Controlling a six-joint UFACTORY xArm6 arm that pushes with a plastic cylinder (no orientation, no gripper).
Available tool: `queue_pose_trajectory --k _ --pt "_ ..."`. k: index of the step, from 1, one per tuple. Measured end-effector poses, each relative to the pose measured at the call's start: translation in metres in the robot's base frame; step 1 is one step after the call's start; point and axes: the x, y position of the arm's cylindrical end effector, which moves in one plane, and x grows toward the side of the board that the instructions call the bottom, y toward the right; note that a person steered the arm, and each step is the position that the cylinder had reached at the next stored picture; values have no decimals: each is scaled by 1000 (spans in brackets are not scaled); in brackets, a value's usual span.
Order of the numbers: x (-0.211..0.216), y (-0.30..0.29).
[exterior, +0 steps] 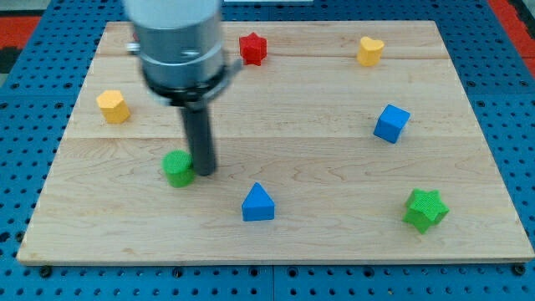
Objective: Move the green circle left to the blue triangle
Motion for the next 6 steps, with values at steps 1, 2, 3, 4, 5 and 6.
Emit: queue_pose_trajectory --k 1,2,3,4,5,6 --pt "-20 -27" --pt "-20 -89" --pt "10 -98" --pt "-3 -130" --pt "-30 -122" --pt "-31 -115"
